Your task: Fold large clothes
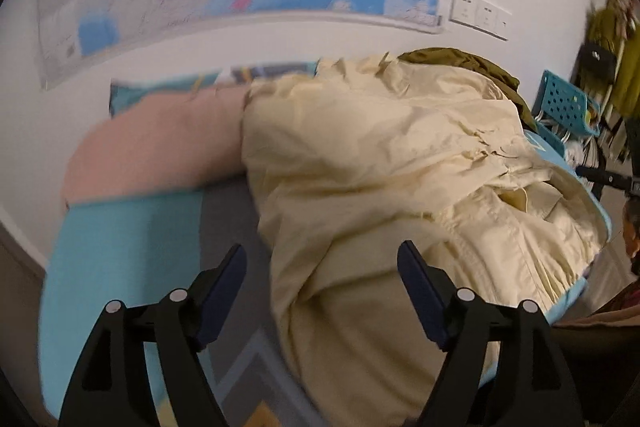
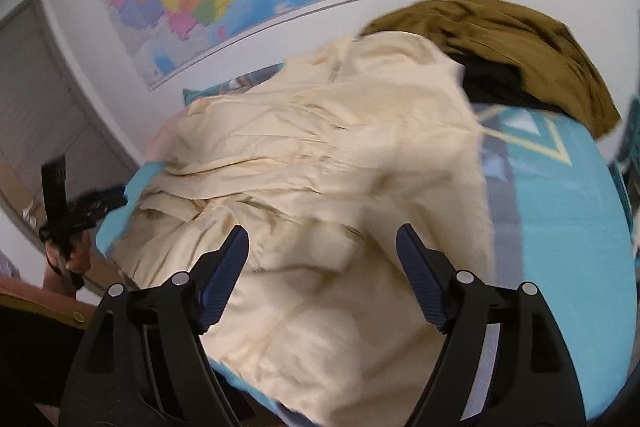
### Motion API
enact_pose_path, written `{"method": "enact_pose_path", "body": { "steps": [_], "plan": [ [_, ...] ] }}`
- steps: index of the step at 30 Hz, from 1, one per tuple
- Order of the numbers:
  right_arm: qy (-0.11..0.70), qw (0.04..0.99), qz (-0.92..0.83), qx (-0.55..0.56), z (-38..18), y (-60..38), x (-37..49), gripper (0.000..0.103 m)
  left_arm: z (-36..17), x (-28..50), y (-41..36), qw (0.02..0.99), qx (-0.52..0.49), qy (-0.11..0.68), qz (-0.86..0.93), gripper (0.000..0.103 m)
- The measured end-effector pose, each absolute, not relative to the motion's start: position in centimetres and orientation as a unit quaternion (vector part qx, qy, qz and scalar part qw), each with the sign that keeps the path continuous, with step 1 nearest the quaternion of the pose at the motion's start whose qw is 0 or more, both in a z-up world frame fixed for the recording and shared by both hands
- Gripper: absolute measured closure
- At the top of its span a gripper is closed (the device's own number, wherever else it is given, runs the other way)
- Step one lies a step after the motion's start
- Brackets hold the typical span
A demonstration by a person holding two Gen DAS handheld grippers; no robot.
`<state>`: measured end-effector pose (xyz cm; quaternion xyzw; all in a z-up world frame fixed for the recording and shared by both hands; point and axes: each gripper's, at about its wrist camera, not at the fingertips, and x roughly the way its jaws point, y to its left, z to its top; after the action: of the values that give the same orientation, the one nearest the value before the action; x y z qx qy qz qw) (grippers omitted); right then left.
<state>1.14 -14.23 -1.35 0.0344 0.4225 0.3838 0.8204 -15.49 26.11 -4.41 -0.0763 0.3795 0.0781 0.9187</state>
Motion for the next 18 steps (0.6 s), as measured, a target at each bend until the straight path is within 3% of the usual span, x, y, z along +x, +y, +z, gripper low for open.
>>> {"method": "enact_pose_path", "body": {
  "steps": [9,18],
  "plan": [
    [0.476,0.806,0.334,0.112,-5.1,-20.7,1.8,0.016,-8.7,-17.5,27.3,0.887,-0.176,0.427,0.028,0.026],
    [0.497,0.76,0.385,0.165,-7.4,-20.7,0.5,0.01,-10.6,-17.7,25.7,0.865,-0.227,0.445,-0.057,0.011]
  ]
}}
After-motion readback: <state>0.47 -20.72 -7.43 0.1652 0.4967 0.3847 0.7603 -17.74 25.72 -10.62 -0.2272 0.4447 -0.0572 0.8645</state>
